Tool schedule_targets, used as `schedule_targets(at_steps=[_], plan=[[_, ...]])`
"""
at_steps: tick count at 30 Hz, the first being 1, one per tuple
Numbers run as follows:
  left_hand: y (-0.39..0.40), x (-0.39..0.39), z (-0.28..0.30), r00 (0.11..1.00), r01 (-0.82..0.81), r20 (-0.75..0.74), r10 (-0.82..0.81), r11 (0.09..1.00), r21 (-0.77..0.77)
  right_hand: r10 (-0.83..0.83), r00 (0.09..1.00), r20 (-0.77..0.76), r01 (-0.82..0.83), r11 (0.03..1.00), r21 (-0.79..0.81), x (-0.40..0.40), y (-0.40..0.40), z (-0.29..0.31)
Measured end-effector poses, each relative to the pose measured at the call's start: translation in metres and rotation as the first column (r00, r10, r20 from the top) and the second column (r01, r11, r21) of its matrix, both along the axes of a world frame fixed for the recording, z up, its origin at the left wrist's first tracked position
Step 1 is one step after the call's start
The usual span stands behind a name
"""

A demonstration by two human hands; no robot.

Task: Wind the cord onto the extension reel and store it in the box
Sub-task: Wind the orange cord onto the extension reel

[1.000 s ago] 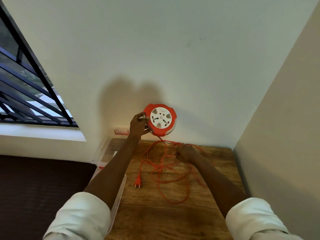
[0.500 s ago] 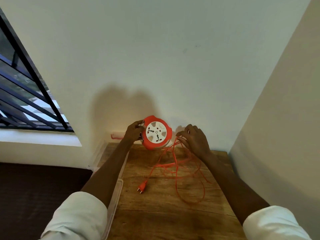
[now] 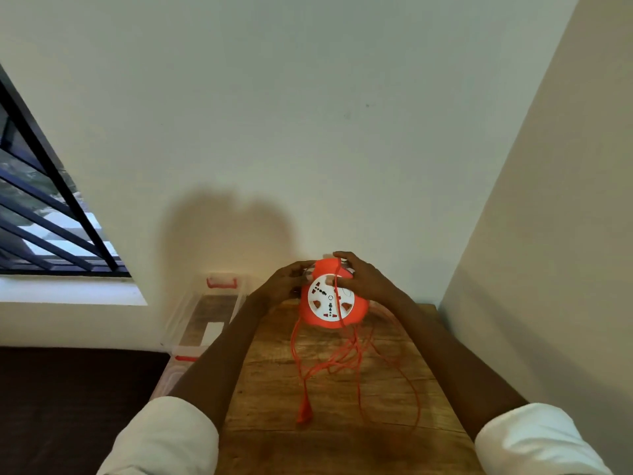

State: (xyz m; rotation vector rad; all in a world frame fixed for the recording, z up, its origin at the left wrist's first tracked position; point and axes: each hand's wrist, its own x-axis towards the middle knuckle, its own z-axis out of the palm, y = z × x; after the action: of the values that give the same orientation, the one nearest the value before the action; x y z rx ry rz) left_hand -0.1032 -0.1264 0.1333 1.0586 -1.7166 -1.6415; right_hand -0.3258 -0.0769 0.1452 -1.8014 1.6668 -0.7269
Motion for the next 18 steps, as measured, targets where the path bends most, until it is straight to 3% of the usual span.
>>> schedule_targets(at_steps=[3,7,10,14,18], plan=[[0.004,-0.003,-0.006,1.0,0.003,-0.018,-0.002,1.0,0.011,0.012,0.997,0.075,-0.016,0.998,0.058,-0.003,-0.005,0.003],[0.007,-0.016,-0.006,0.999,-0.041,-0.015,0.042,0.999,0.012,0.047,0.998,0.032,-0.051,0.991,0.124,-0.007,-0.008,0.006],[0.008,-0.03,0.007,0.994,-0.095,0.04,0.1,0.989,-0.112,0.012,0.999,-0.03,-0.009,0.997,0.083,-0.006,-0.005,0.004],[0.009,-0.045,0.021,0.985,-0.012,0.163,0.058,0.963,-0.269,-0.051,0.995,-0.081,0.052,0.999,0.013,-0.004,-0.004,0.0],[0.009,-0.046,0.025,0.987,-0.092,0.125,0.106,0.99,-0.109,0.021,0.998,-0.066,-0.021,1.0,-0.002,-0.01,-0.001,0.005]])
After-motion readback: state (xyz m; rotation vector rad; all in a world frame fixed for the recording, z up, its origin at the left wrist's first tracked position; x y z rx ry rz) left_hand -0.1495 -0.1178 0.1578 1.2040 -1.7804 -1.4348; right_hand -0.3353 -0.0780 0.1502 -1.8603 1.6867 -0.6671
